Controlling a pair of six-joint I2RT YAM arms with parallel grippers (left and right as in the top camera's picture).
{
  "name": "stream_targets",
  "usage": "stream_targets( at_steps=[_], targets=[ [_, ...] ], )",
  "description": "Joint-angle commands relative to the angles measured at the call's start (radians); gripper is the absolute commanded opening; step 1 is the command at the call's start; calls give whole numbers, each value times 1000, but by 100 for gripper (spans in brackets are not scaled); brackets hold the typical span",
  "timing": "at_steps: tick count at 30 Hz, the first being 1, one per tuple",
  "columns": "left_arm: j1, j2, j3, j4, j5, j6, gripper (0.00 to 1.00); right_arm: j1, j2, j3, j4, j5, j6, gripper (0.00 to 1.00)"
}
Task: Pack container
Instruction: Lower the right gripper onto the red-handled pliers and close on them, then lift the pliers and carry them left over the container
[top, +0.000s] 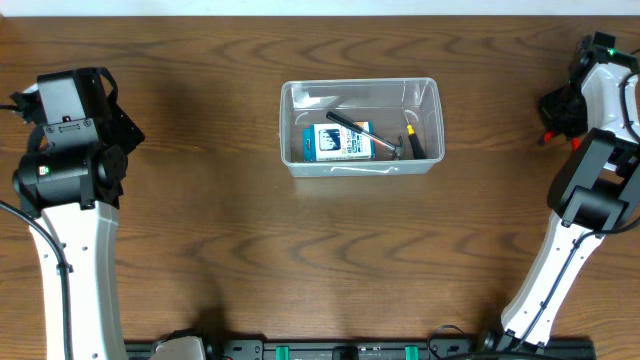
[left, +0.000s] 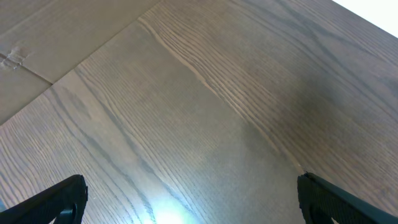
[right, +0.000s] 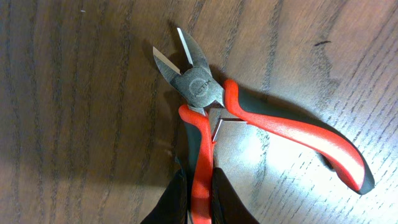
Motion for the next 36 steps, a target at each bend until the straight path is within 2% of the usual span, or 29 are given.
stream_targets(
  at_steps=[1,7,16,28,36],
  targets=[
    [4,2,8,0,-19,-10,98,-10,29,-30,-11,-4,-20,1],
    [4,2,7,0,-19,-10,98,-9,19,25,-4,-7,-90,1],
    [4,2,7,0,-19,-10,98,14,19,262,-36,-10,-254,1],
    [4,2,7,0,-19,-10,98,151,15,680,-50,-248,-701,4],
    [4,2,8,0,-19,-10,98,295,-33,765,-128,-356,-887,5]
  ],
)
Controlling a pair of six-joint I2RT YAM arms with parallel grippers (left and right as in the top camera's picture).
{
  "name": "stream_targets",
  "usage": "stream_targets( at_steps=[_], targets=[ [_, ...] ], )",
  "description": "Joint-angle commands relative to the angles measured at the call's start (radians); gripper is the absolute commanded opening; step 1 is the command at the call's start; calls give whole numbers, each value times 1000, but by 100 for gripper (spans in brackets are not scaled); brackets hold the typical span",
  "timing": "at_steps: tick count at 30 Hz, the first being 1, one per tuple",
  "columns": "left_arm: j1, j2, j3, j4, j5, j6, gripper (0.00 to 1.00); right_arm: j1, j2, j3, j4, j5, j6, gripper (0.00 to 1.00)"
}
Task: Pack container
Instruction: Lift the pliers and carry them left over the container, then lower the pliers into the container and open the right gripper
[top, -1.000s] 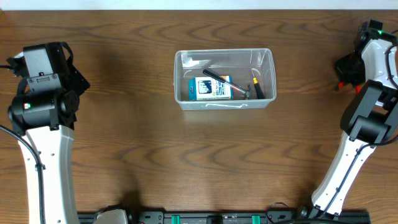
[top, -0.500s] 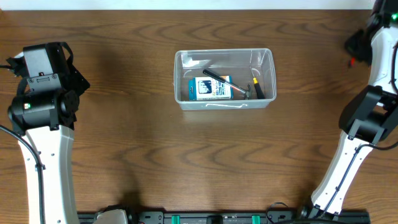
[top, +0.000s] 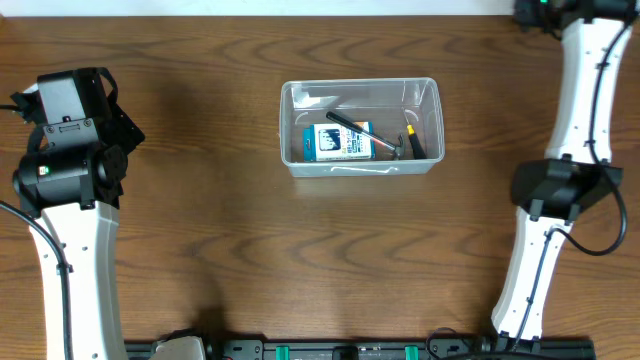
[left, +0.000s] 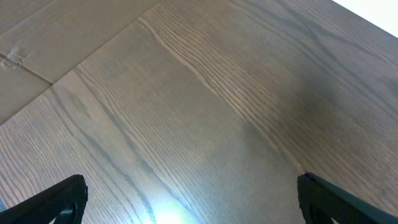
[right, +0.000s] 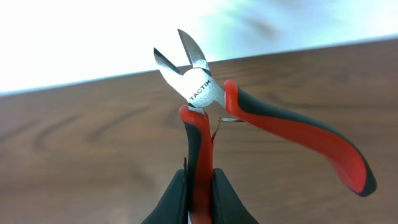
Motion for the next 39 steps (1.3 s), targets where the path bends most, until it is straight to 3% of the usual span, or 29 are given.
stream_targets(
  at_steps=[1,5,10,17,25,39],
  targets=[
    [4,2,7,0,-19,-10,98,79,-54,27,-34,-70,-169,5],
    [4,2,7,0,-19,-10,98,186,-58,27,-109,-70,-266,4],
    [4,2,7,0,-19,-10,98,312,-58,26,-184,-69,-278,1],
    [4,2,7,0,-19,-10,98,441,-58,26,-278,21,-134,1],
    [4,2,7,0,-19,-10,98,458,-57,24,-409,103,54,1],
    [4,2,8,0,-19,-10,98,464,-57,-90,-444,103,90,2]
  ],
)
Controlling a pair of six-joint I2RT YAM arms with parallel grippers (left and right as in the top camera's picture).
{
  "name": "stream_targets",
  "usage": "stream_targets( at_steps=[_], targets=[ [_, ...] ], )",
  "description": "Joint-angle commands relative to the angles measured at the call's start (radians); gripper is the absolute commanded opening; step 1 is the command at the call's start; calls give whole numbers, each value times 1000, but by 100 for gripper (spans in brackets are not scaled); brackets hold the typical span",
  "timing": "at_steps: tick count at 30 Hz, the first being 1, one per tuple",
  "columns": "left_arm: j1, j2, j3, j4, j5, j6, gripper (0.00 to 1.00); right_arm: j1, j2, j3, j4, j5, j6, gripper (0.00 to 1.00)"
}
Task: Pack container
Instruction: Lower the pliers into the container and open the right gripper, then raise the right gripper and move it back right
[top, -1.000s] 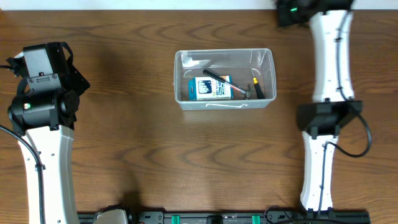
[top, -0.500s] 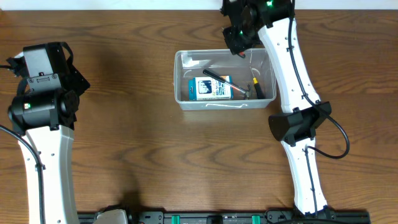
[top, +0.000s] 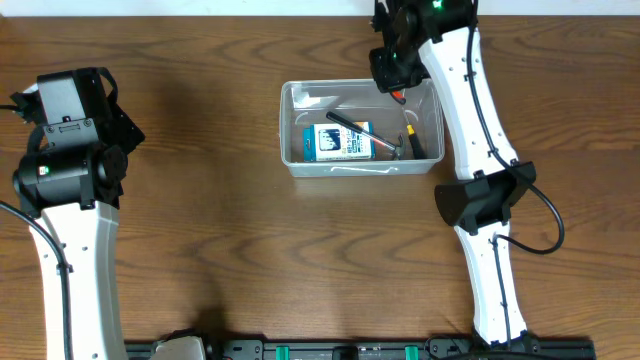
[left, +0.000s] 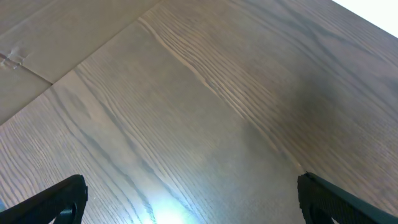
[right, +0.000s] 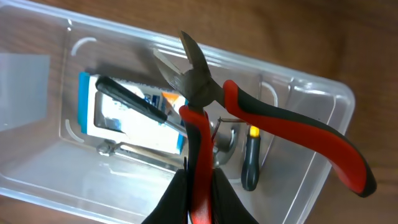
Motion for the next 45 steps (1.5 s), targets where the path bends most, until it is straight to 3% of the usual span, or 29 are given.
stream_targets(
  at_steps=[1,8,19,22,26,33,35,39,45],
  targets=[
    [4,2,8,0,-19,-10,98,8,-39,-66,8,14,28,2],
    [4,2,7,0,-19,-10,98,9,-39,-256,98,13,35,1],
    [4,2,8,0,-19,-10,98,14,-39,-412,238,13,35,3],
    [4,2,8,0,-19,-10,98,16,-39,-461,281,12,35,13],
    [4,2,7,0,-19,-10,98,16,-39,-494,303,6,35,18],
    [4,2,7,0,-19,-10,98,16,-51,-426,301,6,34,32],
    [4,2,8,0,-19,-10,98,14,-68,-373,286,6,34,40],
    [4,2,7,0,-19,-10,98,-7,-126,-232,288,32,39,99],
    [4,2,8,0,-19,-10,98,-108,-211,-103,328,166,87,99]
  ],
)
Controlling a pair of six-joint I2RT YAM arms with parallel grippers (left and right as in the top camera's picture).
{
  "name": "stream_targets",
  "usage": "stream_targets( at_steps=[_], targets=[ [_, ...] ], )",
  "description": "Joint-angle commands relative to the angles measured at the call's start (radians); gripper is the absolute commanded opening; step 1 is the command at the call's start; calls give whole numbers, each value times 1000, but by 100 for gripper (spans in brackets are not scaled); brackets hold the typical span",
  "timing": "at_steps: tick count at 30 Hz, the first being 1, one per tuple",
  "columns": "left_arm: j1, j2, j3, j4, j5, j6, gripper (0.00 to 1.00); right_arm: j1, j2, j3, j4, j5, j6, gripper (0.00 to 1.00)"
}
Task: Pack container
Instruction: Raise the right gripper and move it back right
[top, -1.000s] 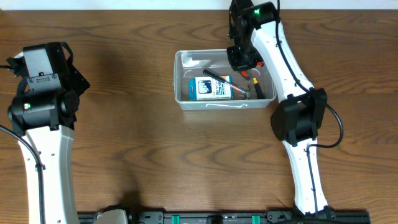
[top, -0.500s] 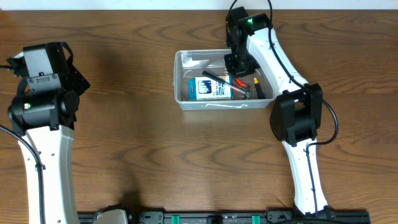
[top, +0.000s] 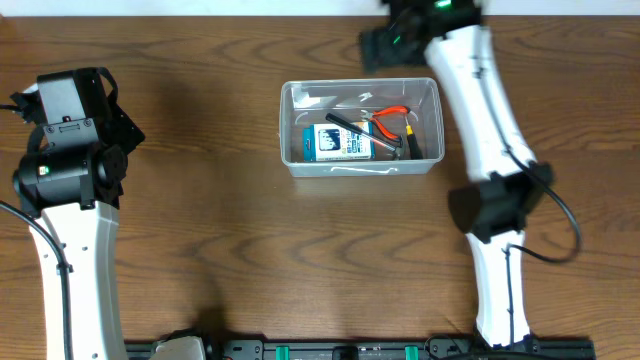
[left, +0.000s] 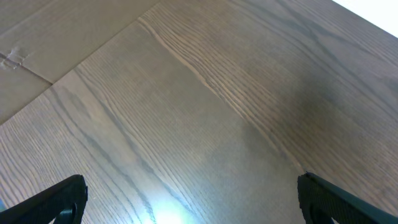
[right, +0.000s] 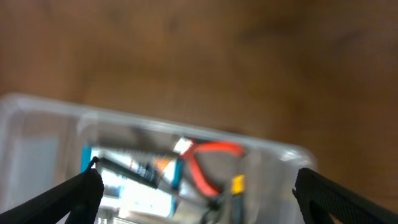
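Observation:
The clear plastic container (top: 290, 100) stands at the table's middle back. Inside lie the red-handled cutters (top: 388, 118), a blue-and-white box (top: 337, 142), a black pen-like tool (top: 345, 122) and a small hammer with a yellow mark (top: 408, 140). The right wrist view shows the cutters (right: 205, 163) lying loose in the container (right: 37, 118). My right gripper (right: 198, 193) hangs open above the bin's back edge, its arm (top: 470, 70) reaching over. My left gripper (left: 191, 199) is open over bare wood at the far left, holding nothing.
The left arm (top: 65, 150) stands upright at the left side of the wooden table (top: 200, 240). The right arm's base column (top: 500, 260) rises at the right front. A black rail (top: 350, 350) runs along the near edge.
My right gripper was shut on the red cutters over the container. Now it is open and higher, toward the back edge, and the cutters lie inside the bin. The left arm is unchanged.
First my right gripper was shut on the red cutters lying on the table at the far right. Then it held them in the air near the back right corner, then over the container. Now the cutters rest in the bin and the gripper is open.

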Motion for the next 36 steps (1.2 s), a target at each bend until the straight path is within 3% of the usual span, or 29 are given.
stream_targets(
  at_steps=[1,10,36],
  targets=[
    [4,2,7,0,-19,-10,98,-90,-96,62,21,113,32,99],
    [4,2,7,0,-19,-10,98,-192,-116,62,11,78,32,99],
    [4,2,7,0,-19,-10,98,-198,-110,62,-2,78,32,99]
  ],
)
